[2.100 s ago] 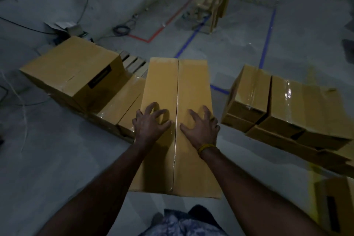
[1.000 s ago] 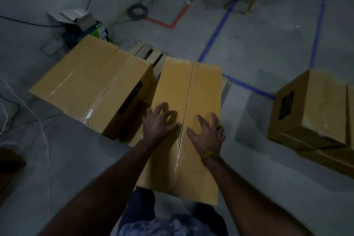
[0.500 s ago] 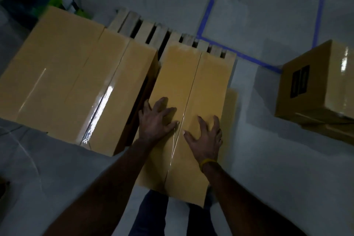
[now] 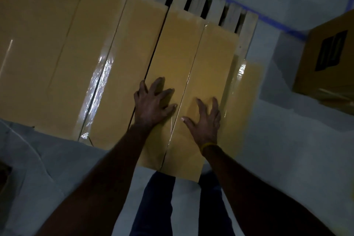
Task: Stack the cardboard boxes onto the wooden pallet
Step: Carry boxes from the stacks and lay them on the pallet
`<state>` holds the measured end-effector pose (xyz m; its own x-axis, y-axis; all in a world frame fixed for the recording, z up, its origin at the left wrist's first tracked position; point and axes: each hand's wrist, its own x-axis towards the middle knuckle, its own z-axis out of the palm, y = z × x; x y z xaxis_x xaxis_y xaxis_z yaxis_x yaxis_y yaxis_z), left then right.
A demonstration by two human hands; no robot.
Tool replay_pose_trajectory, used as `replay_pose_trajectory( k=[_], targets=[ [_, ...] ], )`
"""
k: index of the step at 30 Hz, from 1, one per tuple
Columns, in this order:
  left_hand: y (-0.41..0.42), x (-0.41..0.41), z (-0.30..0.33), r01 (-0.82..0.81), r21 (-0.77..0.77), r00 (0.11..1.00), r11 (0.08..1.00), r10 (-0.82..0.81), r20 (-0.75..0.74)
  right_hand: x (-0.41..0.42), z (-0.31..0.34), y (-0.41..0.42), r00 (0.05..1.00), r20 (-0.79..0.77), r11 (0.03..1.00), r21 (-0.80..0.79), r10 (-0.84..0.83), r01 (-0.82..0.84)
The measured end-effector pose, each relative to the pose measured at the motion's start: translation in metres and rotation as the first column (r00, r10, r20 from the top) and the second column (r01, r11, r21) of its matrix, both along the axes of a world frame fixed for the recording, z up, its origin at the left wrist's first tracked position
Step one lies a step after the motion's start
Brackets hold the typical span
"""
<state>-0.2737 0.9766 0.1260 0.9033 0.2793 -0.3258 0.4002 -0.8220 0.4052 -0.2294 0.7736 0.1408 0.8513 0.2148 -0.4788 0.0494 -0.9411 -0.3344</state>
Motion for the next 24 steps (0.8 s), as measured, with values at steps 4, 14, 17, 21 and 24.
replay_pose_trajectory(
  k=[4, 14, 17, 21, 24],
  targets=[
    [0.000, -0.008, -0.022, 0.063, 0.055, 0.995, 0.996, -0.059, -0.080, 0.005, -0.029, 0.003, 0.982, -0.171, 0.992, -0.081, 0.085, -0.100],
    [-0.026, -0.007, 0.026, 0.111, 0.153, 0.963, 0.982, -0.069, -0.260, 0.031, 0.035, -0.003, 0.930, -0.243, 0.939, -0.138, 0.275, -0.314],
    [-0.040, -0.015, 0.057, 0.143, 0.182, 0.960, 0.973, -0.092, -0.265, 0.021, 0.073, -0.007, 0.933, -0.149, 0.932, -0.107, 0.328, -0.345],
    [-0.063, -0.033, 0.097, 0.188, 0.159, 0.962, 0.969, -0.150, -0.227, -0.006, 0.122, -0.031, 0.929, -0.099, 0.923, -0.119, 0.357, -0.367],
    [-0.087, -0.050, 0.124, 0.216, 0.176, 0.965, 0.960, -0.183, -0.188, -0.026, 0.154, -0.061, 0.929, -0.081, 0.918, -0.143, 0.362, -0.370]
  ],
)
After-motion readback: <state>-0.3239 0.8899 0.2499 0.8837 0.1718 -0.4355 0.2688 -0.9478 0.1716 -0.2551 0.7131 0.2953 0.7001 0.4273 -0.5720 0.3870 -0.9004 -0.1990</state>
